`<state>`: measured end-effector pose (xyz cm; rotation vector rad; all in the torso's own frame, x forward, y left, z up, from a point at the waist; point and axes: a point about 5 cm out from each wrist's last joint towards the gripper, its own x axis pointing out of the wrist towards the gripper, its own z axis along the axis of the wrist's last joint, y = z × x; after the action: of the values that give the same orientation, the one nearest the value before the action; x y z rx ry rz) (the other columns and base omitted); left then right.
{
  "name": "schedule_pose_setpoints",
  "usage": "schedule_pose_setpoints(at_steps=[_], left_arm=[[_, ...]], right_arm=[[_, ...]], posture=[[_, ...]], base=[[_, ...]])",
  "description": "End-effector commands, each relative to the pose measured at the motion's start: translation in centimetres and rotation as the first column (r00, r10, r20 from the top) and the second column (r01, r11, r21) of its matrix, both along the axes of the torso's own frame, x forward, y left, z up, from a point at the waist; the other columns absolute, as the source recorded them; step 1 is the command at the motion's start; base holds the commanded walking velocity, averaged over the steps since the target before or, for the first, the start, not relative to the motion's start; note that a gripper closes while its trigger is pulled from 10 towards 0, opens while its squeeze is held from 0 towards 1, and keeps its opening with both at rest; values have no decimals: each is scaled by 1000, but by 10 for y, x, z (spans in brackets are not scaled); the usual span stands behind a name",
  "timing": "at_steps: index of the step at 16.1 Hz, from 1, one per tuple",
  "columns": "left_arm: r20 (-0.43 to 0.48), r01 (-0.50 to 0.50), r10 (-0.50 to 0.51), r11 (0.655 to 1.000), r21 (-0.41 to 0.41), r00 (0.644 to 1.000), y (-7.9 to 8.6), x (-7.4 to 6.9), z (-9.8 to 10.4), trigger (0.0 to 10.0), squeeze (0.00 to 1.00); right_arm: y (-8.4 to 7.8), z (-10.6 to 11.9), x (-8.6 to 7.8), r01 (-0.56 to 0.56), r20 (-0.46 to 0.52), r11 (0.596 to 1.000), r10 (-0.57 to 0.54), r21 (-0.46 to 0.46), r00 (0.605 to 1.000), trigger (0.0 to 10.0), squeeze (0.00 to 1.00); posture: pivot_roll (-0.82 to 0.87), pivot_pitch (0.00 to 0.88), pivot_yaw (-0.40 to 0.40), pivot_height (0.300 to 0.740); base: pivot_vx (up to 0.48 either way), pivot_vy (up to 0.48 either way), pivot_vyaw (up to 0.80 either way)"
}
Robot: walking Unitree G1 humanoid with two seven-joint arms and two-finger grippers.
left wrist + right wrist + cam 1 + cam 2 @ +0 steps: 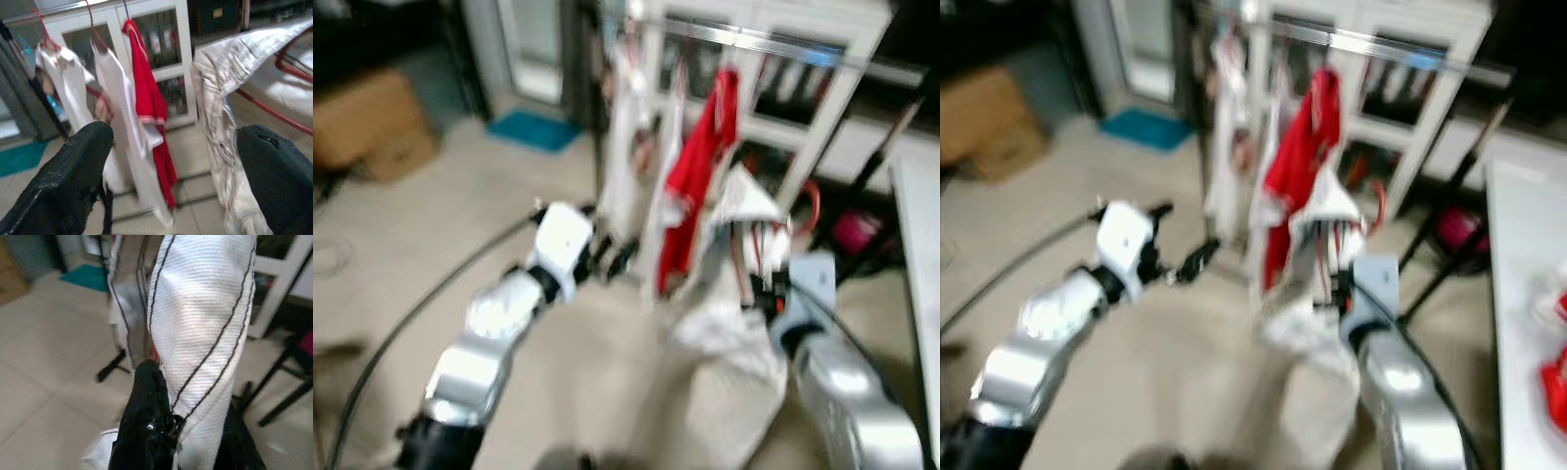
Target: Hang hanger
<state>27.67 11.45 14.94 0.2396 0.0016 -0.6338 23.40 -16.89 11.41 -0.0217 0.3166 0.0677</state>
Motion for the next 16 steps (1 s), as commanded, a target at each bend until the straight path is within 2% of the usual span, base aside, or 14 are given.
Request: schedule_pose_setpoints(at_steps=[1,2,3,4,5,6,7,8,9,11,13,15,16], left_arm=[[3,-14,14,999,37,1000,2,5,1,10000,0],[14,-5,4,998,58,1000,3,7,1,10000,298],[21,3,-5,998,63,1000,3,9,1,10000,298],[35,7,-9,998,60,999,3,14,5,10000,1000],[79,5,-11,997,82,997,2,25,13,10000,1000],[91,5,-13,996,90,996,1,29,15,10000,1000],[120,32,-46,993,112,992,-3,37,22,10000,733],[124,52,-68,991,125,990,-7,42,22,10000,39],[142,59,-82,985,161,986,-10,47,22,10000,0],[174,74,-101,985,156,980,-18,55,26,10000,0],[220,50,-90,982,182,971,-21,63,32,10000,0],[257,-11,-32,987,163,966,-19,70,37,10000,0],[266,-33,-14,985,171,964,-17,72,37,0,0]], right_arm=[[4,23,5,-55,112,998,54,10,992,0,0],[8,27,5,-114,125,993,115,-9,985,0,0],[9,29,5,-137,128,990,138,-19,982,0,0],[14,35,6,-194,149,981,192,3,970,0,0],[23,46,7,-284,198,959,275,18,941,0,0],[26,50,8,-312,215,950,299,28,930,0,0],[33,63,9,-385,266,920,356,66,896,0,0],[36,70,10,-420,294,905,384,69,875,0,0],[39,76,10,-459,319,886,415,71,852,0,0],[41,83,9,-513,344,856,463,64,816,0,0],[43,88,7,-543,360,836,486,73,796,0,0],[42,90,6,-551,370,831,488,81,791,0,0],[39,90,6,-536,368,840,473,88,801,0,0]], posture=[[-32,24,-10,740],[-34,24,-11,740],[-36,20,-11,740],[-35,15,-12,740],[-36,6,-6,740],[-34,4,-4,740],[-31,0,-1,740],[-31,0,-1,740],[-32,0,-2,740],[-33,0,-4,740],[-37,0,5,740],[-40,1,10,740],[-41,5,17,740]], base=[[0,0,0],[0,0,0],[0,0,0],[0,0,0],[0,0,0],[0,0,0],[0,0,0],[0,0,0],[0,0,0],[0,0,0],[0,0,0],[0,0,0],[0,0,0]])
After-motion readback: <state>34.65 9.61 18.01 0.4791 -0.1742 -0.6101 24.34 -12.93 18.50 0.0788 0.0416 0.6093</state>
